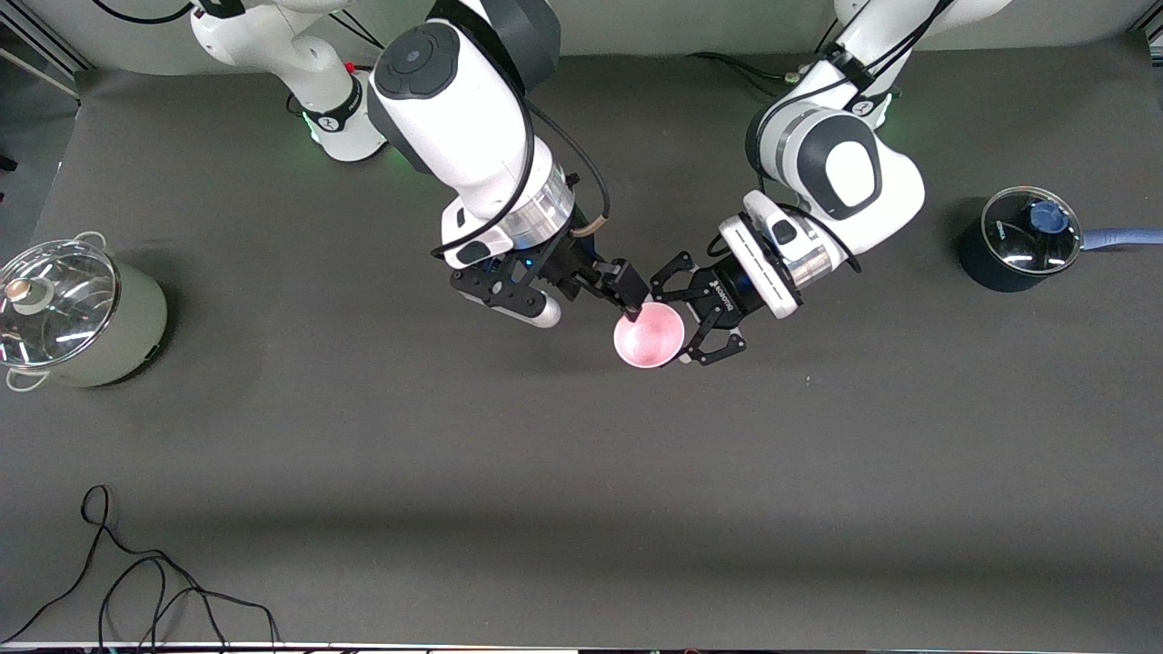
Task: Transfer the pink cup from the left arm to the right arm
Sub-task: 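Bring the open right gripper over the cup rim beside the left gripper, then close the right gripper on the cup rim and open the left gripper, then carry the cup with the right gripper while the left gripper withdraws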
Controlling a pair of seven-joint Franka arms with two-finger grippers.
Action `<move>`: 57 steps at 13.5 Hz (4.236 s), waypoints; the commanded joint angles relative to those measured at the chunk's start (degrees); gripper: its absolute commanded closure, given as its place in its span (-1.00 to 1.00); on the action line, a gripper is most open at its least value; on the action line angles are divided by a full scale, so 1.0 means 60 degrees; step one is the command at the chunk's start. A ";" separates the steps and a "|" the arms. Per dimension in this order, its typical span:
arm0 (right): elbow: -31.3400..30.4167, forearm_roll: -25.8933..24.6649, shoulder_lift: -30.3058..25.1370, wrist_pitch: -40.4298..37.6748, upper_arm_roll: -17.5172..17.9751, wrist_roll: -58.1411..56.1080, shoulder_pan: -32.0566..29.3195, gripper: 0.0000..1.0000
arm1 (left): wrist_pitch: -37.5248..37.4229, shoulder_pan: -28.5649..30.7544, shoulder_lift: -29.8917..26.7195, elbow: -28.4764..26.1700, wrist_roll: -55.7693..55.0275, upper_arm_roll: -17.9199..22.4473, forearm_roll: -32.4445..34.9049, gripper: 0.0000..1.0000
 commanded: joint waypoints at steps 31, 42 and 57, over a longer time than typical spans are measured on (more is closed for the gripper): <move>0.0338 -0.0483 0.0549 0.0188 -0.0197 -0.0258 -0.0135 1.00 | 0.0489 -0.0278 0.0158 0.0376 0.0172 0.0014 -0.0197 -0.63; -0.1137 -0.0396 -0.1646 -0.3223 -0.0314 -0.5279 -0.2623 1.00 | -0.0167 0.0744 0.0333 0.0244 0.0143 0.0058 0.0181 -0.98; -1.0554 -0.0322 -0.3774 0.3283 -0.3610 -1.1772 -0.2611 1.00 | -0.8411 0.5581 0.0495 0.0093 -0.5795 0.1388 0.9035 -0.98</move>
